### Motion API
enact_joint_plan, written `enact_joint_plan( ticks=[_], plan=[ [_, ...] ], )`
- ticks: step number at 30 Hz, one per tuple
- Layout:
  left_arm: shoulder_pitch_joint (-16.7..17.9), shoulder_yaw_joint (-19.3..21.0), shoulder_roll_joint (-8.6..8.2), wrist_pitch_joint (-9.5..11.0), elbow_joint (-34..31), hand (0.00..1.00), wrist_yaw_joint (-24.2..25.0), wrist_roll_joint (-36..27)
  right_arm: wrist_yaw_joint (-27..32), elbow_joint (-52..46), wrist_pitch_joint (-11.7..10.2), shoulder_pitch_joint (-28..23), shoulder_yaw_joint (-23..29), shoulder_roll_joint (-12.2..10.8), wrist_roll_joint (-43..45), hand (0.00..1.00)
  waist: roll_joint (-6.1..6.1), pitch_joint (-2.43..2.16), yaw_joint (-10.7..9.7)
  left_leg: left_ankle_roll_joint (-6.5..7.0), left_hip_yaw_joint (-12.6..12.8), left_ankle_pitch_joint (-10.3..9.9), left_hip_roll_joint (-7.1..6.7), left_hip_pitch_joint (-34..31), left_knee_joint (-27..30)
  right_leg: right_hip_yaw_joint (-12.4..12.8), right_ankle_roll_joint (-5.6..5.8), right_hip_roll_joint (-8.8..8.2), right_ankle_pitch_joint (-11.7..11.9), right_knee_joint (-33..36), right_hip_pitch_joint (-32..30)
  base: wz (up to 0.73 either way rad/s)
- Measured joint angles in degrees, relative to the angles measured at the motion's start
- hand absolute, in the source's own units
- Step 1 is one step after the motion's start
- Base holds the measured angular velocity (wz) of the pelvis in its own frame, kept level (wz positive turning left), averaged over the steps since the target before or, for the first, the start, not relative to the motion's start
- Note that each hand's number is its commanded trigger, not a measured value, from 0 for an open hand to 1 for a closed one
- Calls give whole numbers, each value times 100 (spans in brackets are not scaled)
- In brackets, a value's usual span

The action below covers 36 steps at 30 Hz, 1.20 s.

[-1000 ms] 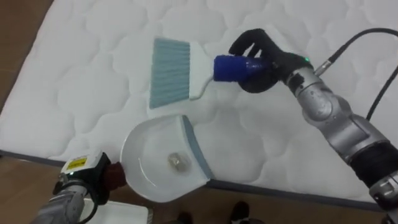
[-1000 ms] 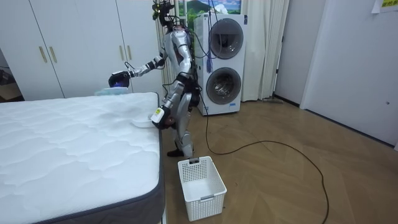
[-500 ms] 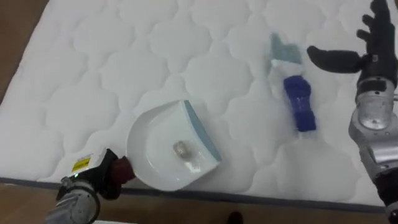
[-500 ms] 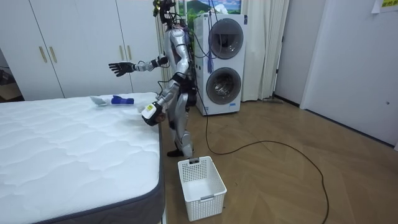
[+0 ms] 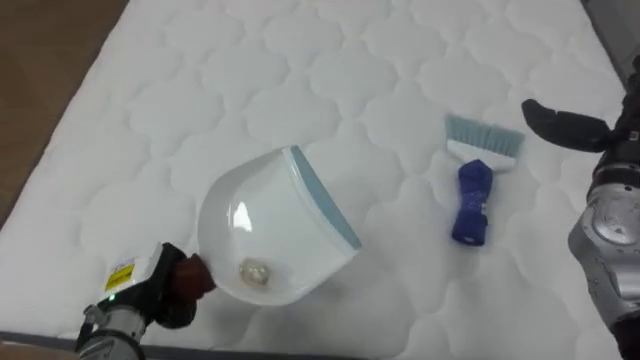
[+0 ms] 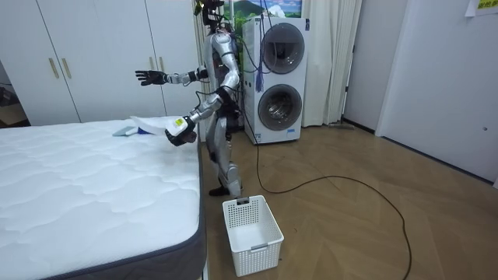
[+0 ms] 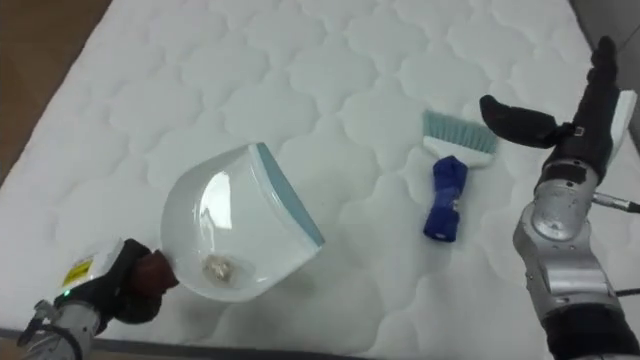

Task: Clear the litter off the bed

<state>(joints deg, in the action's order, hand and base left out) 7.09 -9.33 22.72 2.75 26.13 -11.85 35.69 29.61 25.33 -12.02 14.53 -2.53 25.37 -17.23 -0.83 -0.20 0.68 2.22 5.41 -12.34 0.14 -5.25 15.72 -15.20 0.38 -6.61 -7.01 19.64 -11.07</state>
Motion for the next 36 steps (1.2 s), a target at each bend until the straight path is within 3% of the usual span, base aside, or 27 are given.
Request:
enact_joint_plan(
  ticks=[4,6,12,14,17,20,23,27,30,31,32,33,34,35,36],
  plan=[
    [294,260,-8,38,-416,100,8,23,88,-447,-1,-504,205,-16,4,0,18,-10,-28,2,-286,-1,-73,126,-18,46,85,-18,-99,-8,256,37],
    [293,261,-9,94,-430,100,10,-6,269,-531,1,-748,234,-38,65,0,33,-7,-59,6,-595,3,-176,103,37,104,146,-11,-155,-79,427,67],
    [295,288,-7,107,-762,100,29,1,301,-1049,12,-891,318,-39,363,0,37,-1,-179,-31,-1380,118,-377,-195,184,289,221,23,-318,-191,601,78],
    [299,390,-21,149,-878,100,25,1,323,-1239,10,-895,393,-37,715,0,28,3,-57,-85,-1590,161,-377,-217,168,502,214,139,-320,-374,721,52],
    [308,468,-139,156,-876,100,1,-4,334,-1332,-114,-891,375,-37,895,0,16,9,145,-144,-1757,197,-354,-205,153,560,189,226,-316,-520,842,30],
    [411,470,-244,162,-876,100,-38,3,344,-1385,-115,-902,283,-46,915,0,-12,31,408,-193,-1897,227,-347,-277,96,435,136,241,-347,-517,819,25],
    [506,471,-298,161,-859,100,-32,-3,407,-1385,-111,-912,150,-69,1248,0,-42,49,427,-247,-2026,263,-360,-430,212,266,87,264,-399,-487,833,52],
    [474,471,-382,164,-859,100,28,1,497,-1401,-114,-1036,166,-73,1625,0,-64,59,372,-276,-1999,282,-388,-732,493,43,45,286,-581,-371,885,98],
    [489,538,-393,208,-863,100,131,-1,474,-1403,-182,-1151,218,-75,1770,0,-68,79,373,-275,-1440,348,-254,-920,601,-273,-19,295,-734,-334,1022,96],
    [478,611,-397,252,-867,100,135,0,469,-1404,-202,-1157,226,-82,1766,0,-73,84,263,-224,-917,466,-115,-1035,596,-559,-46,283,-757,-379,1071,127],
    [429,685,-404,287,-867,100,142,0,451,-1415,-218,-1160,265,-91,1754,0,-90,96,164,-114,-202,605,57,-1122,582,-882,-66,249,-791,-438,1112,133],
    [397,699,-403,299,-866,100,144,-2,432,-1428,-218,-1161,298,-93,1737,0,-93,113,107,-51,125,649,134,-1137,581,-1034,-74,202,-800,-485,1098,114],
    [366,710,-415,328,-874,100,154,-3,359,-1477,-221,-1185,390,-98,1711,0,-109,123,98,60,715,540,352,-1163,856,-1402,-111,113,-835,-473,1131,65],
    [397,722,-413,383,-872,100,178,-8,284,-1540,-224,-1201,397,-102,1669,0,-144,141,126,75,1150,123,587,-1105,1584,-1825,-73,26,-864,-472,1244,46],
    [396,732,-412,405,-872,100,211,-14,238,-1580,-229,-1215,396,-101,1668,0,-93,117,119,20,1260,-85,726,-1045,1871,-2028,-18,13,-864,-471,1310,31]
  ],
)
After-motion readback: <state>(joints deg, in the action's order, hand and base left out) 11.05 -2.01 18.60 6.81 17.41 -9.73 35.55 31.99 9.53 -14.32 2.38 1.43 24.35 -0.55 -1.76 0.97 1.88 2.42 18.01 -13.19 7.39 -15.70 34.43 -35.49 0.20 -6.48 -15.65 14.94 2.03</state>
